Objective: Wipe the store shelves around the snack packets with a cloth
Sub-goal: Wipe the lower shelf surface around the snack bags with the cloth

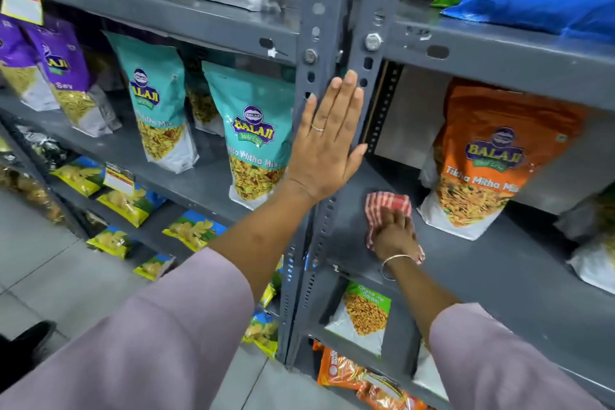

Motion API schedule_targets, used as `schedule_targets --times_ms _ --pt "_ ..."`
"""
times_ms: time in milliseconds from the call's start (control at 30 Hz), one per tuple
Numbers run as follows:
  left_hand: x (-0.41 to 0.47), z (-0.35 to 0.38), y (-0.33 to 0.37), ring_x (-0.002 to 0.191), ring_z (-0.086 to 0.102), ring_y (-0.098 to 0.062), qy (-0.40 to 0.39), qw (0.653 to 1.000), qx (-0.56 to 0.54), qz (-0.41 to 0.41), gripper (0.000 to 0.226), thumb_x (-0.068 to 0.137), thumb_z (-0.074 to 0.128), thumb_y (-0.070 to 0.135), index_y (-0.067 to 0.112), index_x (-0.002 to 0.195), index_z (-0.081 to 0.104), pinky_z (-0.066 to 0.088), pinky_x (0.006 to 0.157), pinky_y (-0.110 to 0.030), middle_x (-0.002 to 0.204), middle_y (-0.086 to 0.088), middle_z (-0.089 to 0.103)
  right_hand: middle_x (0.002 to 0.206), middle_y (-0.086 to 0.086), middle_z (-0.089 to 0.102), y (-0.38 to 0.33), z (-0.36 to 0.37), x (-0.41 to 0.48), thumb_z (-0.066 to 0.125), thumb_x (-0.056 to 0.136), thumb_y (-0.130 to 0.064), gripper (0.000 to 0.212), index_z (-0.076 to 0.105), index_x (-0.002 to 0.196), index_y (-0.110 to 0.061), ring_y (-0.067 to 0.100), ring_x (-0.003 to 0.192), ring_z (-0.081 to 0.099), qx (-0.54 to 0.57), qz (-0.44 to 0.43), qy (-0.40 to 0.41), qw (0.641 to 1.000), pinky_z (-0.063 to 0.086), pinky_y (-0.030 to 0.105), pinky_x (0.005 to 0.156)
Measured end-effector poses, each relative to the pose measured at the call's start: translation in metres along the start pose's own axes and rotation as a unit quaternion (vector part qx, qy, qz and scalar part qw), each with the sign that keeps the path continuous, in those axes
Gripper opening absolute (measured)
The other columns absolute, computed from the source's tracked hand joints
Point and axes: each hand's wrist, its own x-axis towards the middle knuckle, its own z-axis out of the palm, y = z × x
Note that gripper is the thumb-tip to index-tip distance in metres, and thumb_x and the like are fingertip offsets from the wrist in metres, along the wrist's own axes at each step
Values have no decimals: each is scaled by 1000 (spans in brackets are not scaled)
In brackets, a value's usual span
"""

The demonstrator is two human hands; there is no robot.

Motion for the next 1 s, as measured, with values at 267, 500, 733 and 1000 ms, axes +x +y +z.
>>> schedule_targets --times_ms 267,500,733,1000 --pt "-5 5 -1 138 -25 -14 -21 999 26 11 88 87 38 36 12 140 -29 -9 114 -37 146 -2 -39 162 9 1 -24 -14 44 41 94 -23 64 12 151 -24 30 149 5 22 44 -6 999 12 45 121" --pt "-6 8 -3 139 -21 -16 -1 1000 1 19 73 94 24 36 10 142 -24 -6 115 -39 148 -1 -36 162 8 1 -2 13 170 61 64 -43 107 1 151 -29 35 148 4 -28 67 -61 995 16 57 118" --pt "-9 10 -3 141 -16 -16 16 1000 -11 21 63 97 11 38 10 144 -19 -1 115 -40 151 -1 -30 133 14 51 -47 -39 150 59 66 -36 73 33 132 -17 35 122 47 -69 -63 -22 995 46 49 98" --pt "-9 8 -1 140 -18 -14 12 1000 -16 7 63 96 10 39 12 143 -23 -3 115 -40 149 2 -34 157 5 28 -45 -12 76 46 96 -31 55 28 147 -30 27 141 34 28 -150 -38 988 30 36 114"
